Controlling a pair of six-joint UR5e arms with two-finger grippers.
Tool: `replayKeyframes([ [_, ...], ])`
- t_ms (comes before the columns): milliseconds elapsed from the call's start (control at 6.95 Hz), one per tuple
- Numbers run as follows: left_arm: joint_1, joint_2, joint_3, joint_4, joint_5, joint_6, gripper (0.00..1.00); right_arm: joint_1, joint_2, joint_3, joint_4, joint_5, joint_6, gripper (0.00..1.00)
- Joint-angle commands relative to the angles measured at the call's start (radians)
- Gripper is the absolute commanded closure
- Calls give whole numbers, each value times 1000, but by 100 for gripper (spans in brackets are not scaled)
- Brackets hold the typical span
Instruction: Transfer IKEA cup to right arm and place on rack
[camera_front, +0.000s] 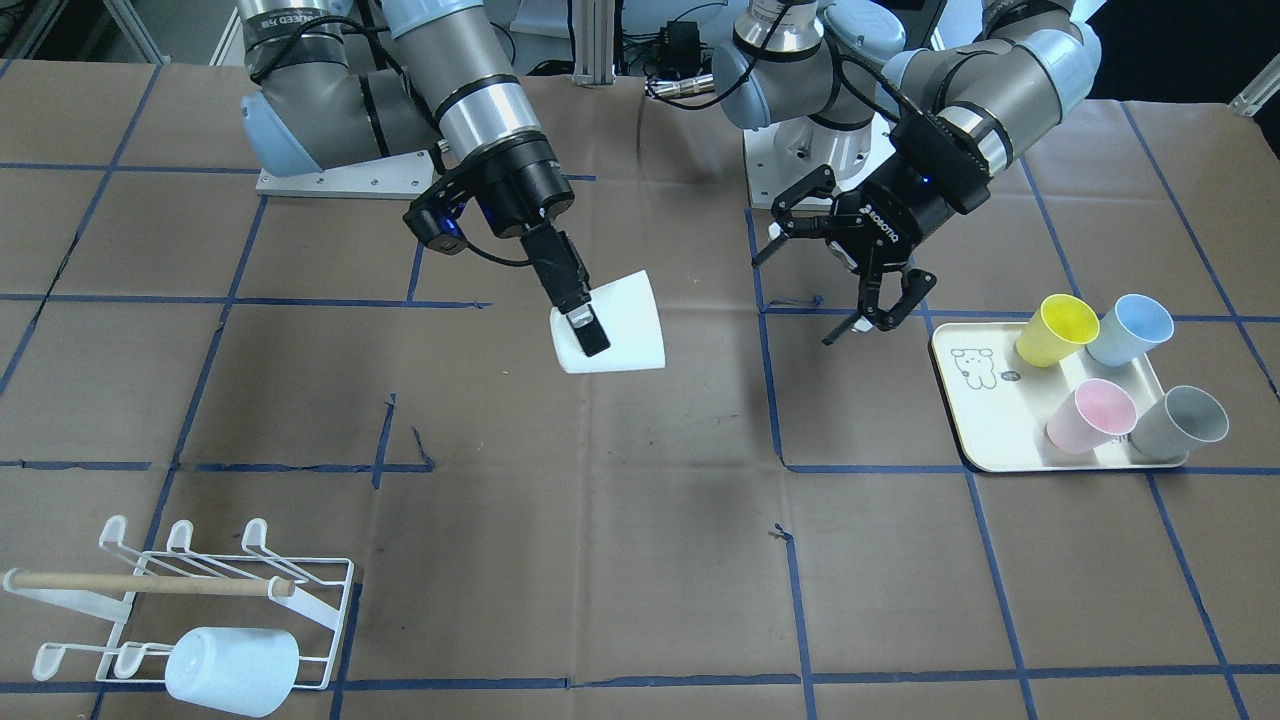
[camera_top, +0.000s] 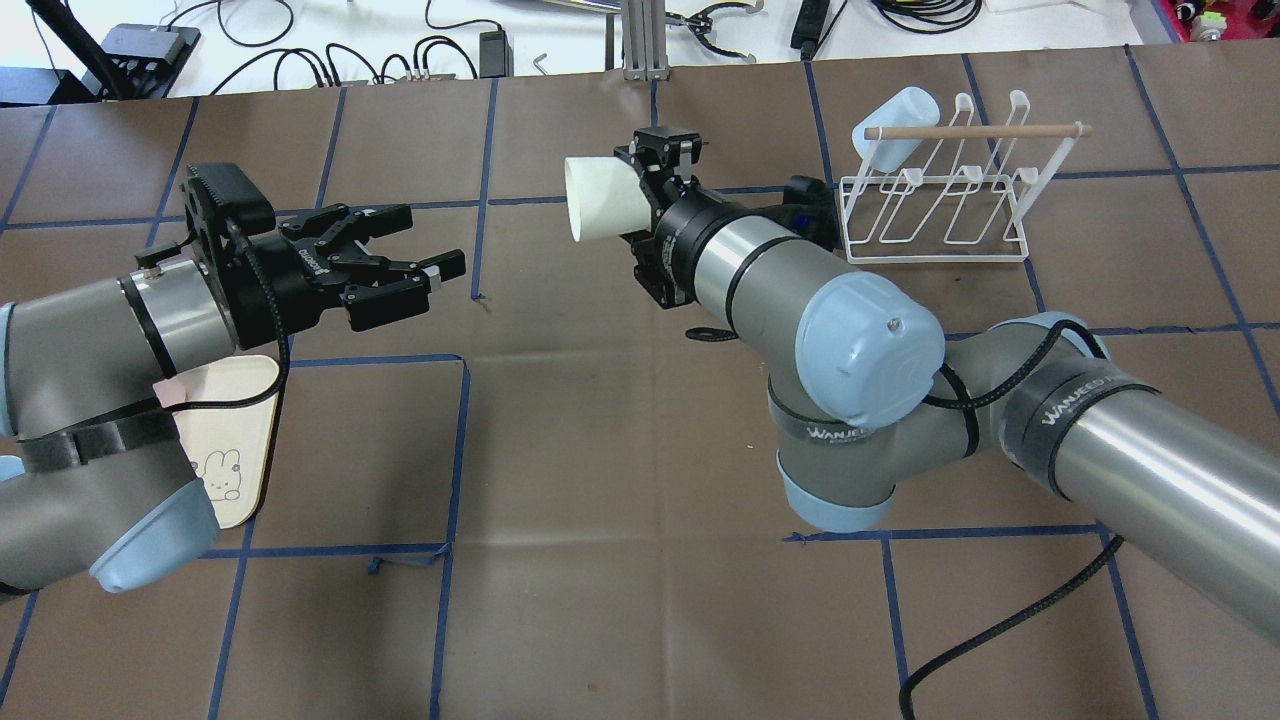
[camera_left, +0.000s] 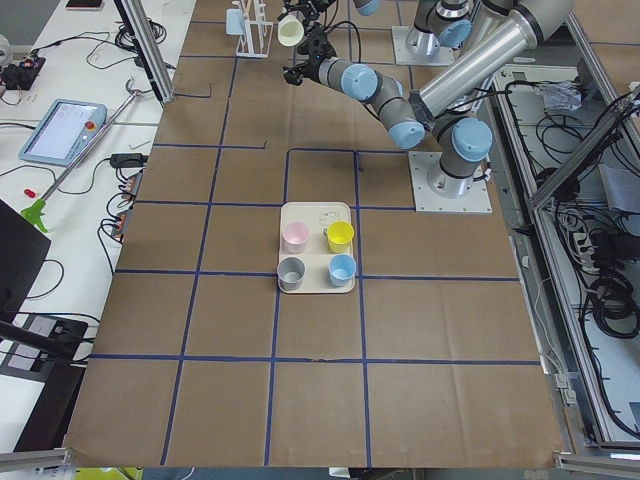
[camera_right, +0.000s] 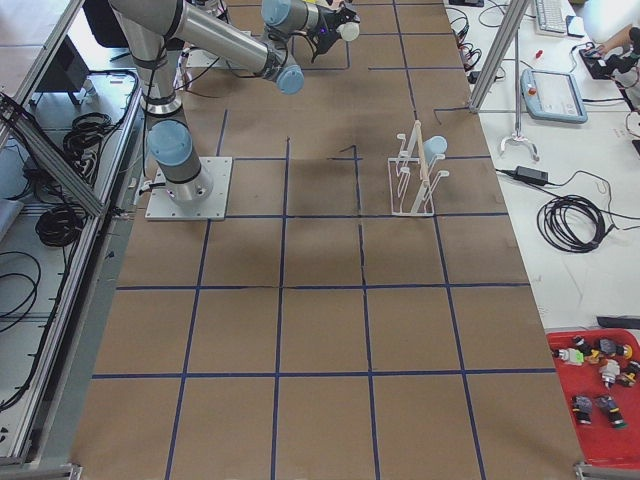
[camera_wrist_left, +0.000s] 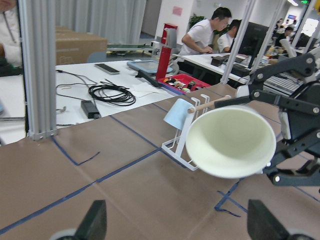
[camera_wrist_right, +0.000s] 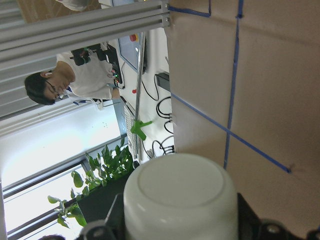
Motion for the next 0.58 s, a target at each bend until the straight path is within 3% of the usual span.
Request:
replayKeyframes([
  [0, 4, -35, 117, -17, 273, -237, 1, -137, 64, -98, -25, 3, -313, 84],
  [144, -5, -57, 123, -29, 335, -297, 1, -165, 83, -115, -25, 0, -446, 88],
  [288, -31, -69, 128, -36, 471, -345, 1, -204, 95, -114, -45, -3, -547, 90],
  [432, -72, -66, 140, -128, 604, -386, 1, -269, 98, -117, -45, -5, -694, 90],
])
